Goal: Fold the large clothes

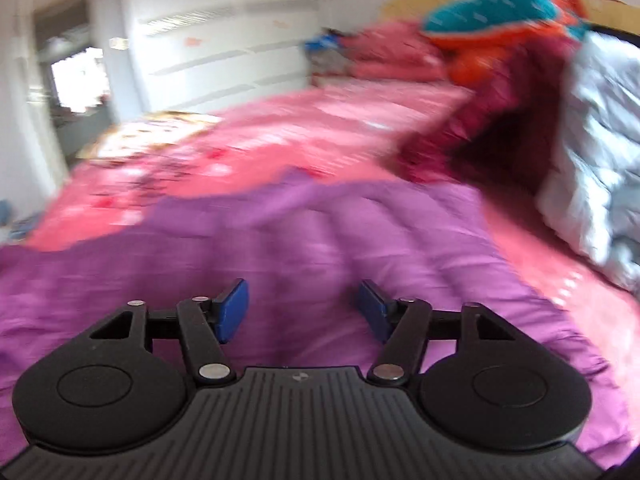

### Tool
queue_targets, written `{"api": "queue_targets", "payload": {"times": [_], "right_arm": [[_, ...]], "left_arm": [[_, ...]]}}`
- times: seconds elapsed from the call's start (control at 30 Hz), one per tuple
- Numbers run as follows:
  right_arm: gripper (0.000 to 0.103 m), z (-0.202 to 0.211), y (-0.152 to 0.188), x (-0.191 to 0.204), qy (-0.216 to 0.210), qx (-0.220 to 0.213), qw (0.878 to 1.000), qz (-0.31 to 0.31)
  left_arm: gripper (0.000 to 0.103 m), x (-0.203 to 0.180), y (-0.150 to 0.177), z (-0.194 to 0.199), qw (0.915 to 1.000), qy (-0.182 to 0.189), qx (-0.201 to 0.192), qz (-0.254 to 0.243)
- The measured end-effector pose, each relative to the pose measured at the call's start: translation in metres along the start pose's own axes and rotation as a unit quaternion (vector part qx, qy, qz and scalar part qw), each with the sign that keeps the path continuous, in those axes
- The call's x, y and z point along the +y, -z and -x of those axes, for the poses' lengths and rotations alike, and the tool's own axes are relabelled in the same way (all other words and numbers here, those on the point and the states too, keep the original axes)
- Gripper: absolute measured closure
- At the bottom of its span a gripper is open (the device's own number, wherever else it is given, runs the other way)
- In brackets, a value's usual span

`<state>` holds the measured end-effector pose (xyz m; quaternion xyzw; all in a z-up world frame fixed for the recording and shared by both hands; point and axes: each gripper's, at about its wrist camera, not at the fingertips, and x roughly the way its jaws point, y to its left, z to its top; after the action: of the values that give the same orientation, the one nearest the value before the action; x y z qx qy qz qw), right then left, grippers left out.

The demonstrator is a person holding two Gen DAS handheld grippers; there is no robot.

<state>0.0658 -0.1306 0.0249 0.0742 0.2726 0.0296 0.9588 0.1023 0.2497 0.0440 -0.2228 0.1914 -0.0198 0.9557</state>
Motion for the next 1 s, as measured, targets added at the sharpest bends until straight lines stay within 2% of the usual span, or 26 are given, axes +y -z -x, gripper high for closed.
{"api": "queue_targets", "payload": {"times": [0.03, 0.1, 0.2, 0.3, 0.37, 0.6, 0.7, 0.77, 0.87, 1.0], "right_arm": [[0.040, -0.010, 0.001, -0.007, 0.016, 0.008, 1.000, 0.005], [0.039, -0.014, 0.009, -0.023, 0.045, 0.013, 0.999, 0.008], [0.035, -0.028, 0.009, -0.027, 0.068, 0.010, 0.998, 0.006], [0.029, -0.039, 0.005, -0.021, 0.074, 0.012, 0.997, 0.009], [0.021, -0.045, 0.010, -0.017, 0.079, 0.009, 0.997, 0.024], [0.017, -0.041, 0.020, -0.021, 0.085, -0.006, 0.996, 0.028], [0.014, -0.037, 0.018, -0.025, 0.089, -0.007, 0.996, 0.029], [0.006, -0.038, 0.017, -0.025, 0.095, -0.005, 0.995, 0.030], [0.002, -0.030, 0.013, -0.025, 0.100, 0.004, 0.995, 0.026], [0.000, 0.006, 0.011, -0.022, 0.103, -0.003, 0.995, -0.009]], "left_arm": [[0.020, -0.001, 0.002, -0.004, 0.9999, -0.007, 0.009, -0.006], [0.020, -0.005, 0.005, -0.010, 0.9993, -0.020, 0.022, -0.020], [0.020, -0.010, 0.009, -0.017, 0.9978, -0.039, 0.036, -0.041], [0.020, -0.013, 0.013, -0.023, 0.9958, -0.055, 0.046, -0.056], [0.020, -0.015, 0.017, -0.026, 0.9941, -0.066, 0.055, -0.066], [0.018, -0.018, 0.026, -0.031, 0.9897, -0.084, 0.066, -0.095], [0.019, -0.016, 0.024, -0.023, 0.9918, -0.078, 0.057, -0.084], [0.022, -0.016, 0.021, -0.015, 0.9942, -0.070, 0.044, -0.069], [0.022, -0.011, 0.014, 0.004, 0.9969, -0.060, 0.012, -0.049], [0.022, 0.000, 0.006, 0.029, 0.9963, -0.074, -0.029, -0.031]]}}
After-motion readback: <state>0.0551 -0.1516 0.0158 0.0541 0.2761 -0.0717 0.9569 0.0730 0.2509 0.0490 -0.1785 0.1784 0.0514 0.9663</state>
